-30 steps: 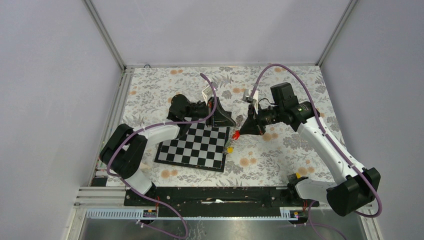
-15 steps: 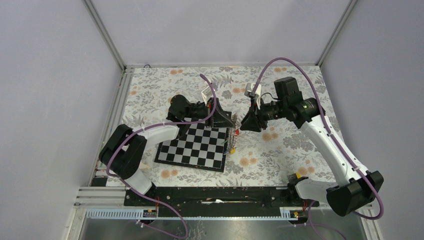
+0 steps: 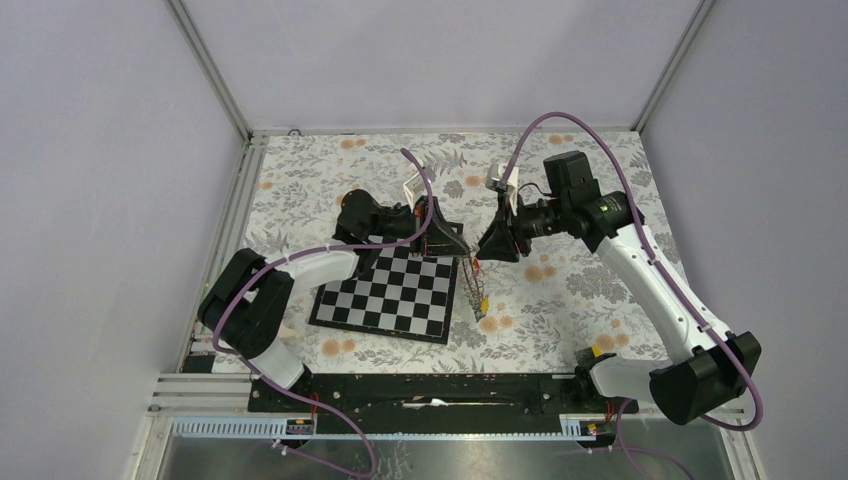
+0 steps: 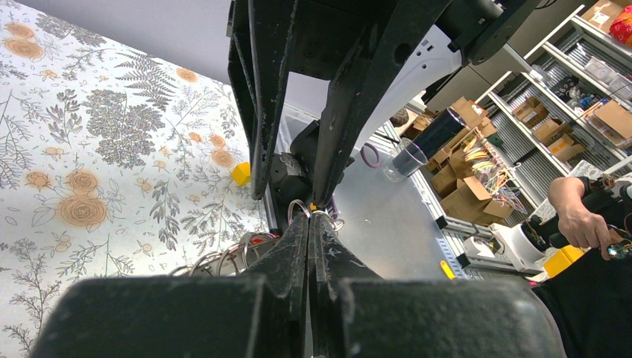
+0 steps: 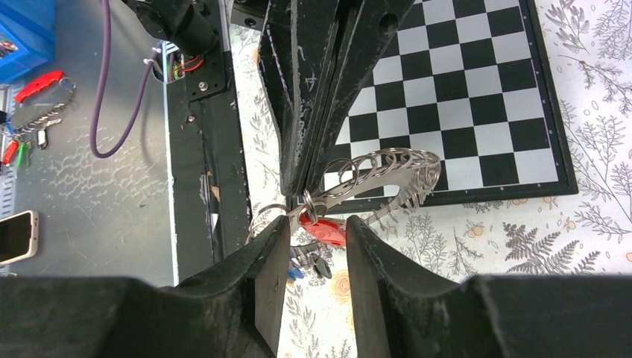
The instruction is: Put the keys on the keyring
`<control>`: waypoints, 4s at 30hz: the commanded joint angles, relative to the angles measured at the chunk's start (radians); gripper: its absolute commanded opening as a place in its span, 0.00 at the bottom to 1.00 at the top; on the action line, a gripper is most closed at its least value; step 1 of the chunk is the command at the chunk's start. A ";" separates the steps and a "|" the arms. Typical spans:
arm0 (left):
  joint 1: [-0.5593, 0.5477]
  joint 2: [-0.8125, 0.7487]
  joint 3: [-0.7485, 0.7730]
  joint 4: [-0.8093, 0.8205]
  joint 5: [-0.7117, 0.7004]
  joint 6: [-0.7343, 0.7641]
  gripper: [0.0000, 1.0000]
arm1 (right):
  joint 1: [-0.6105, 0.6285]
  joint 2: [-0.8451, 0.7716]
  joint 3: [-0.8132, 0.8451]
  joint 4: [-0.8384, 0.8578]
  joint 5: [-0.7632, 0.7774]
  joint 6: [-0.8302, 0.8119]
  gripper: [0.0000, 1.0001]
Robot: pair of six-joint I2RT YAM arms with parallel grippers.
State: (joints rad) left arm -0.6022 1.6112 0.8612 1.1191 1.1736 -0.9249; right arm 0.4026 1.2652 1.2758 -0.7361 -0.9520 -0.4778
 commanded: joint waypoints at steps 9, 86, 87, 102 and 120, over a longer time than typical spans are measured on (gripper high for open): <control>-0.004 -0.043 0.007 0.095 0.000 -0.015 0.00 | -0.004 0.019 -0.015 0.063 -0.092 0.020 0.32; -0.025 -0.049 0.085 -0.192 0.044 0.139 0.00 | 0.050 -0.015 0.029 -0.047 0.188 0.021 0.46; -0.025 -0.048 0.082 -0.170 0.046 0.116 0.00 | 0.043 -0.027 0.012 -0.034 0.170 0.019 0.48; -0.025 -0.045 0.075 -0.098 0.051 0.063 0.00 | 0.030 -0.040 -0.121 0.081 0.104 0.031 0.61; -0.025 -0.033 0.075 -0.062 0.038 0.040 0.00 | 0.030 -0.029 -0.169 0.112 -0.023 0.050 0.67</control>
State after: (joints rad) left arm -0.6235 1.5959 0.9104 0.9661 1.2205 -0.8703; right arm 0.4374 1.2278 1.1130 -0.6724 -0.9173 -0.4503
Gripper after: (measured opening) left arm 0.010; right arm 0.676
